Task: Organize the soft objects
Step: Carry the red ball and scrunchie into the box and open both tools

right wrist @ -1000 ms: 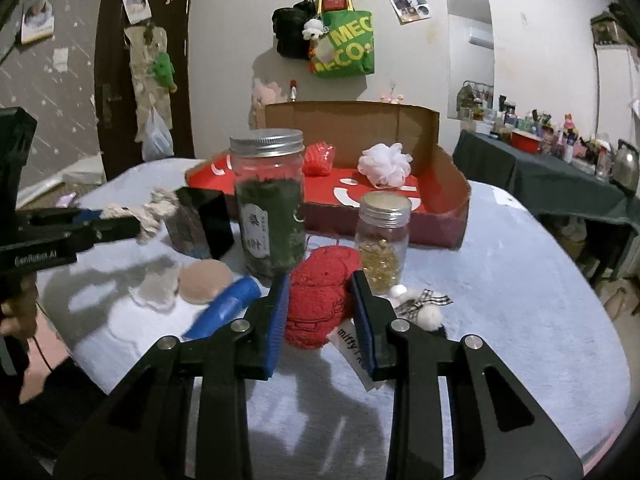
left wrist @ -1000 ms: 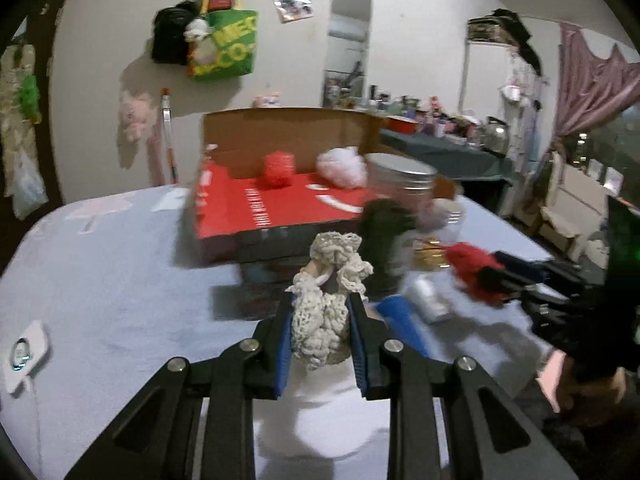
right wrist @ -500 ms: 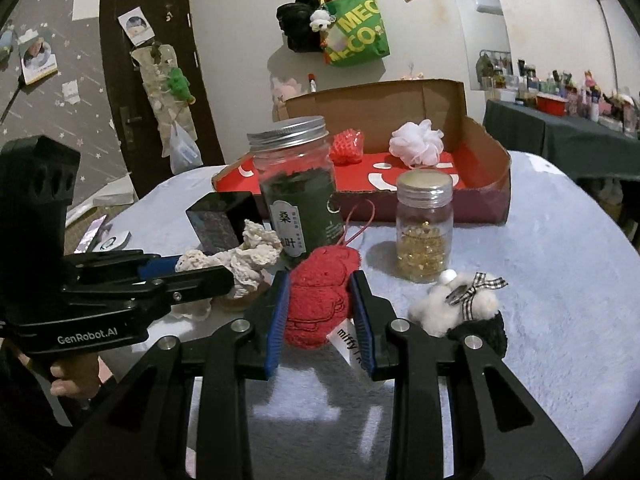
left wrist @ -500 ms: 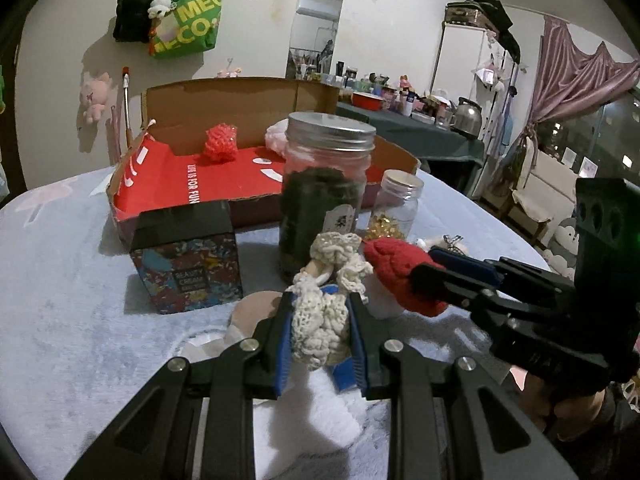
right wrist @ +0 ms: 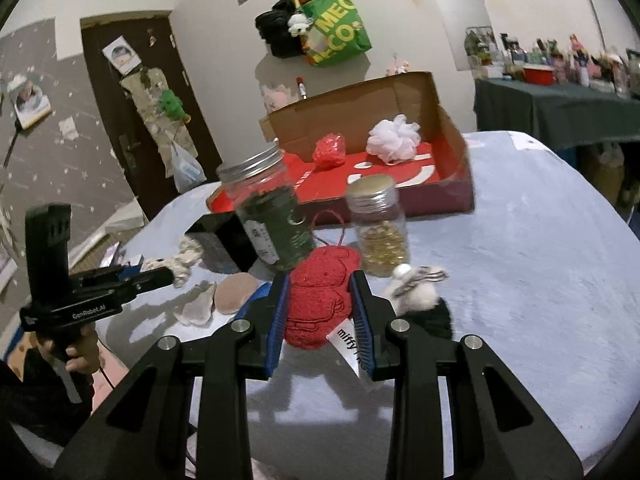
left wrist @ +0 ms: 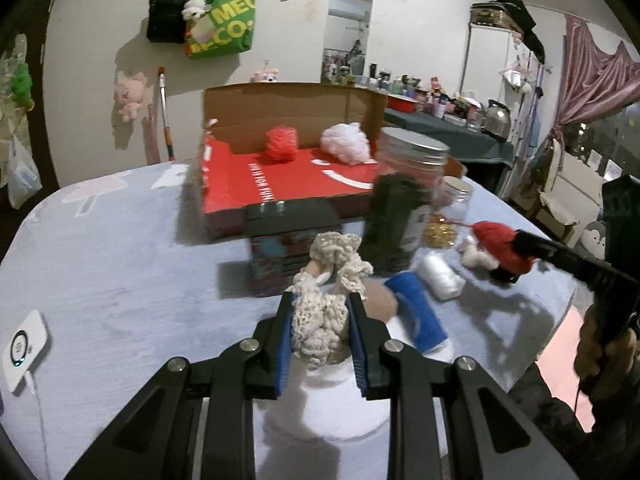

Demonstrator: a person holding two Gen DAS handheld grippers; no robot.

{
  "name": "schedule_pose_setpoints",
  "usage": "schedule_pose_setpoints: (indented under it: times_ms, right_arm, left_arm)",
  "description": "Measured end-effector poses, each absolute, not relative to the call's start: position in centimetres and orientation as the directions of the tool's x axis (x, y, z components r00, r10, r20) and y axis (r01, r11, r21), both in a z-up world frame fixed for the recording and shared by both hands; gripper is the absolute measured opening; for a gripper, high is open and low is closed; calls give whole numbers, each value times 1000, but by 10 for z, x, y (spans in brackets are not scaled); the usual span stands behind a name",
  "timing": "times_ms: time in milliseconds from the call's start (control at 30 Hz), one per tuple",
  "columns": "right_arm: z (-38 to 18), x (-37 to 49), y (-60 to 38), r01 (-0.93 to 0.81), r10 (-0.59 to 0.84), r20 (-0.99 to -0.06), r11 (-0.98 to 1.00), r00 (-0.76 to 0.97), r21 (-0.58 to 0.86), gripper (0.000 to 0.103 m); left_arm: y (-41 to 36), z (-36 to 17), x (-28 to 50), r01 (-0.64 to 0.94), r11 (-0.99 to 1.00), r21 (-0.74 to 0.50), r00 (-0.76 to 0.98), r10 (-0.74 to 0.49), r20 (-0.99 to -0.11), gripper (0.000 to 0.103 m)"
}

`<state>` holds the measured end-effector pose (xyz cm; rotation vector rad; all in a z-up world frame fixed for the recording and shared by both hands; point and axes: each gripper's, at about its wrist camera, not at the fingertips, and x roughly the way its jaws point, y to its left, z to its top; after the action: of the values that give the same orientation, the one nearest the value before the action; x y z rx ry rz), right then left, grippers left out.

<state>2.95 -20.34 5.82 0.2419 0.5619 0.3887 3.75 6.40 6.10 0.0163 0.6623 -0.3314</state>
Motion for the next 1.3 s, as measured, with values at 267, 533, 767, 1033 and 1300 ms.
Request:
schedule_pose_setpoints:
  times_ms: [267, 533, 767, 1033, 1300]
  right_arm:
    - [60, 36, -238, -249, 419, -479, 891, 771, 379, 29]
    - [58, 55, -258, -242, 440, -498, 878, 747, 414, 29]
    - [65, 80, -276, -250, 468, -507, 863, 723, 440, 29]
    - [85, 108, -272, -276, 454, -532, 882, 715, 382, 29]
    - [122, 144, -265, -304, 434, -515, 897, 739, 320, 29]
  left_arm:
    - [102, 60, 50, 236, 970, -64, 743, -222, -632, 26]
    - [124, 58, 73, 257, 965, -54, 739, -232, -632, 26]
    - [131, 60, 97, 314, 946, -75, 714, -287, -639, 26]
    - [132, 82, 122, 346, 937, -49, 713, -296, -636, 26]
    - [115, 121, 156, 360, 933, -10, 733, -290, -615, 26]
